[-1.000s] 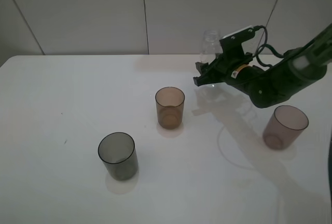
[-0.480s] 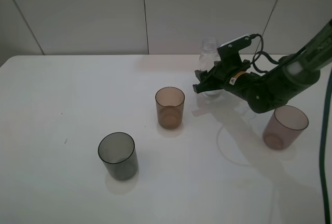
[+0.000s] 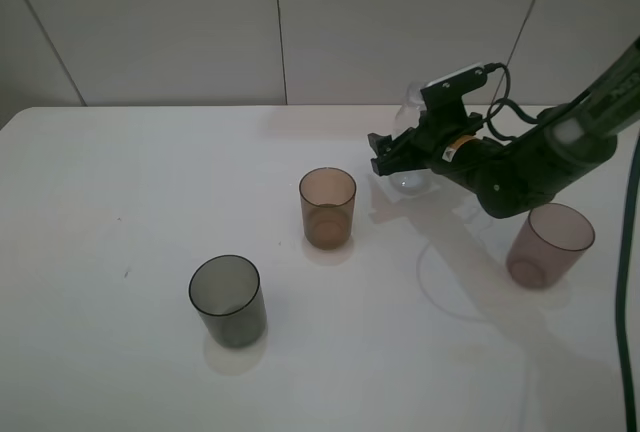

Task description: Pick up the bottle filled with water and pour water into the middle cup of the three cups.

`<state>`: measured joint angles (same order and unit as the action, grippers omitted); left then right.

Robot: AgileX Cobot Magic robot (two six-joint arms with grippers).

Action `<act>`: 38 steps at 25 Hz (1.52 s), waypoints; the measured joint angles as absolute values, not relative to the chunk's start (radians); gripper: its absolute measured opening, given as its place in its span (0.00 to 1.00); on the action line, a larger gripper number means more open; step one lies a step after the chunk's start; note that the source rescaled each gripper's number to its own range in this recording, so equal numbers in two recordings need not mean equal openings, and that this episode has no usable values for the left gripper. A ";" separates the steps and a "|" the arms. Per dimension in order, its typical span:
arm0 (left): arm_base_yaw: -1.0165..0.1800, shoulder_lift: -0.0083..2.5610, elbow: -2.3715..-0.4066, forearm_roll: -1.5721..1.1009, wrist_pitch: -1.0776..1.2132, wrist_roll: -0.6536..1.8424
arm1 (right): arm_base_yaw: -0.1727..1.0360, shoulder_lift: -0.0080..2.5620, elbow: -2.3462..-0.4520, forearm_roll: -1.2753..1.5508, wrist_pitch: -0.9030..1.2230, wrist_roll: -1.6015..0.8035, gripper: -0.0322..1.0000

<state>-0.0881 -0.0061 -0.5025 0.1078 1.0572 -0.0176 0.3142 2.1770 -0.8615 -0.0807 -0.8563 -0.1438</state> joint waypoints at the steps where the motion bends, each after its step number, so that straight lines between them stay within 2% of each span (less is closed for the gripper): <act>1: -0.088 -0.006 -0.503 0.108 1.057 -0.018 | 0.314 2.177 -0.861 -0.081 -0.858 -0.144 0.96; 4: -0.088 -0.006 -0.503 0.108 1.057 -0.018 | 0.314 2.161 -0.856 -0.081 -0.860 -0.144 1.00; 19: -0.088 -0.006 -0.503 0.108 1.057 -0.018 | 0.314 1.845 -0.786 0.034 -0.820 -0.147 1.00; 27: -0.088 -0.006 -0.503 0.108 1.057 -0.018 | 0.293 1.567 -0.785 0.187 -0.179 -0.142 1.00; 33: -0.088 -0.006 -0.503 0.108 1.057 -0.018 | 0.163 1.395 -0.785 0.185 0.313 0.007 1.00; 38: -0.088 -0.006 -0.503 0.108 1.057 -0.018 | 0.048 1.209 -0.785 0.044 0.559 0.148 1.00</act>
<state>-0.0881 -0.0061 -0.5025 0.1078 1.0572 -0.0176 0.0480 1.2089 -0.7850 0.0436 0.5588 0.1478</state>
